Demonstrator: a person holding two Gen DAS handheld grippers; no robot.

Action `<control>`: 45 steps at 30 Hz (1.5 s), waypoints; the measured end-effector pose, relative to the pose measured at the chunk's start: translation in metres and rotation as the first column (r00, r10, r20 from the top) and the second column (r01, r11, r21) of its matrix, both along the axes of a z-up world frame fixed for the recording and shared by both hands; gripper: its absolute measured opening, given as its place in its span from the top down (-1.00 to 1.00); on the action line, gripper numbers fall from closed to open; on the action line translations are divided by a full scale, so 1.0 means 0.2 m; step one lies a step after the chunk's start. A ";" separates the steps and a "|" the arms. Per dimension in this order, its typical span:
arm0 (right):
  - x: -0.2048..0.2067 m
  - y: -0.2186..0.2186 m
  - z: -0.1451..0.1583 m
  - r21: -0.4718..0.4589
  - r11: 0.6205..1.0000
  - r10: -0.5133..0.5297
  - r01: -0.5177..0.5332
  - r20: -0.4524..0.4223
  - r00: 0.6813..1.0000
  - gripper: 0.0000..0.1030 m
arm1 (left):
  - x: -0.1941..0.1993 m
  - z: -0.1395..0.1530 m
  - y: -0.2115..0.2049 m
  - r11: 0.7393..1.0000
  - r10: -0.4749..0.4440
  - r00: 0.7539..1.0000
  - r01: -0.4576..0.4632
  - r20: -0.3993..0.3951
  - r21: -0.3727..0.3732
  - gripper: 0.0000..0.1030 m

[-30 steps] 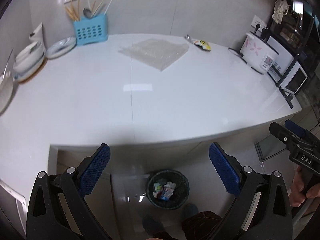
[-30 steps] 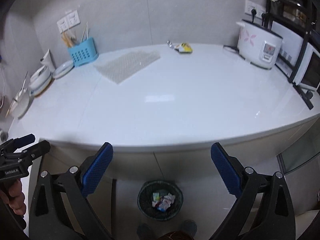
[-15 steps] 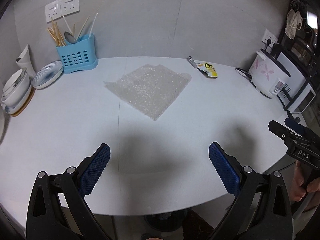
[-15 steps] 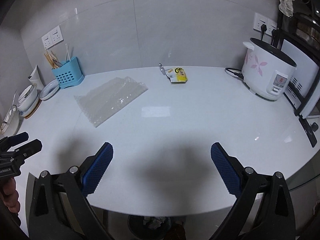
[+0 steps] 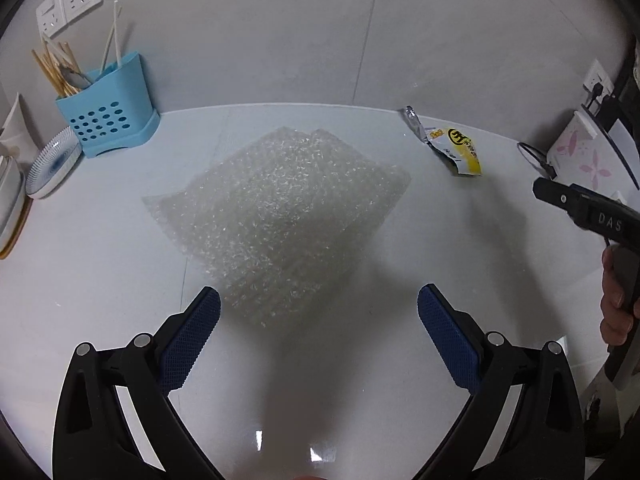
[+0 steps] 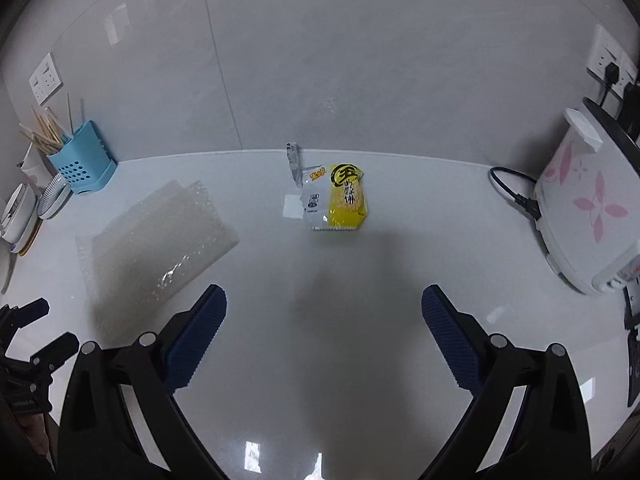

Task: Collect trash
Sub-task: 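Grasp the bubble wrap with left tool while right tool grasps the yellow snack wrapper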

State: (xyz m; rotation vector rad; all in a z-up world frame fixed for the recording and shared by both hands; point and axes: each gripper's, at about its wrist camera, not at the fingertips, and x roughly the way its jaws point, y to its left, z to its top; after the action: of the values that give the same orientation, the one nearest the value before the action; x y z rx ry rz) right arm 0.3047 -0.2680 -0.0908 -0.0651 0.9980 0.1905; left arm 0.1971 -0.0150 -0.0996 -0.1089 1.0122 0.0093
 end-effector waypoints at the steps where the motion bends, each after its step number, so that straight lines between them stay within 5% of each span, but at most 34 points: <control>1: 0.06 -0.01 -0.02 -0.001 1.000 -0.002 0.002 -0.010 1.000 -0.83 | 0.03 -0.01 -0.01 1.000 0.005 1.000 -0.005 -0.007 0.001 -0.88; 11: 0.58 0.08 -0.28 -0.040 0.999 -0.001 -0.004 -0.120 0.993 -0.83 | 0.21 -0.09 -0.02 0.999 0.038 0.998 -0.038 -0.048 0.016 -0.88; 21: 0.81 0.10 -0.47 -0.014 1.000 0.002 -0.006 -0.241 0.971 -0.80 | 0.32 -0.15 0.03 0.996 0.087 0.993 -0.085 -0.080 0.023 -0.88; 29: 0.83 0.09 -0.51 -0.009 1.000 0.000 -0.003 -0.294 0.956 -0.30 | 0.36 -0.20 0.02 0.996 0.088 0.991 -0.088 -0.098 0.011 -0.88; 37: 0.86 0.01 -0.48 0.032 0.999 -0.002 0.014 -0.357 0.934 0.68 | 0.40 -0.25 -0.05 0.997 0.014 0.993 -0.004 -0.121 0.078 -0.88; 45: 0.84 -0.01 -0.44 0.031 0.999 0.021 -0.011 -0.344 0.939 0.81 | 0.43 -0.33 -0.12 0.990 -0.052 0.986 0.073 -0.161 0.123 -0.88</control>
State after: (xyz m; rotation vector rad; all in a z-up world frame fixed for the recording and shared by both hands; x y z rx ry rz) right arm 0.4724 -0.2710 -0.1788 -0.0134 1.3448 0.2361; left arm 0.2840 -0.0396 -0.1664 0.0418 1.1702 0.0259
